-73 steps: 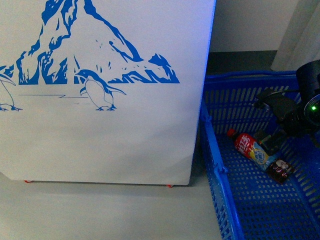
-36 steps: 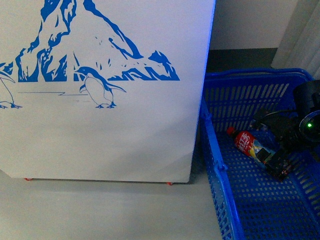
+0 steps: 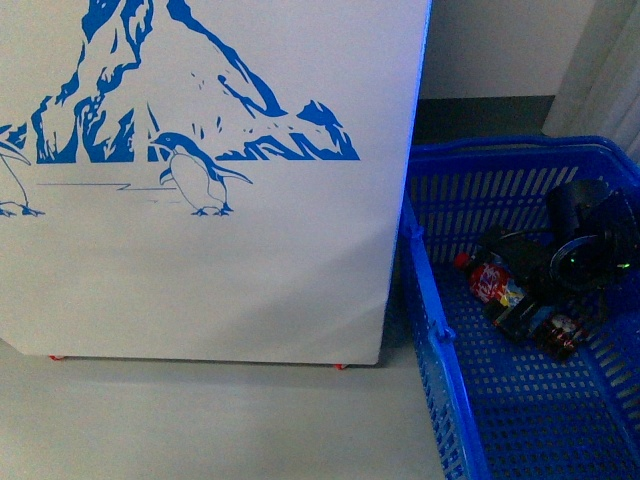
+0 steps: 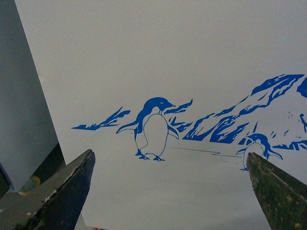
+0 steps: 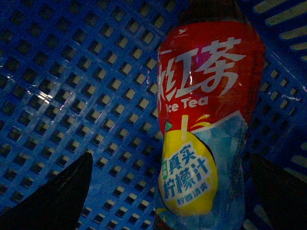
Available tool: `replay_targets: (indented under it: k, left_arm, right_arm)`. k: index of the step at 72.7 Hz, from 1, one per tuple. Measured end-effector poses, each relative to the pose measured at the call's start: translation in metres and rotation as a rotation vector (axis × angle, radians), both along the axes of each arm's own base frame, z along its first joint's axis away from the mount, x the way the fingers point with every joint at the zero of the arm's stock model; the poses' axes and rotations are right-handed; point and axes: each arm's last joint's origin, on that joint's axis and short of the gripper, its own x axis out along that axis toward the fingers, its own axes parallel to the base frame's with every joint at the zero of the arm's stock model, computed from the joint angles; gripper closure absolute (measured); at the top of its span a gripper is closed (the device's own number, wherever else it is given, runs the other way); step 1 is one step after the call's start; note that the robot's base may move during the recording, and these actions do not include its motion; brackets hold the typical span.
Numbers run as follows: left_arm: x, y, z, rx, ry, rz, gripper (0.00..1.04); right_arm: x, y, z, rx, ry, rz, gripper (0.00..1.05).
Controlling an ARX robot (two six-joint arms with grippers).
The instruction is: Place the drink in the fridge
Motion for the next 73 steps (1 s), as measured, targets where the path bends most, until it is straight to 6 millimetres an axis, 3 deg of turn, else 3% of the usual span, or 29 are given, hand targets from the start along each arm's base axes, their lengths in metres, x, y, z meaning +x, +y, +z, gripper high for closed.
replay_targets:
  k: [40,70,73]
  left_arm:
    - [0.000,0.000,0.000,0.000,0.000,0.000,0.08]
    - [0.000,0.000,0.000,0.000,0.000,0.000,0.08]
    - [0.000,0.000,0.000,0.000,0.000,0.000,0.08]
  right_arm:
    - [-0.003,-0.011,-0.037,-0.074,0.074,0.045,0.07]
    - [0.007,-0.010,-0.043,-0.063,0.035,0.063,0.07]
    - [0.009,-0.010,-0.044,-0.076,0.020,0.057,0.11]
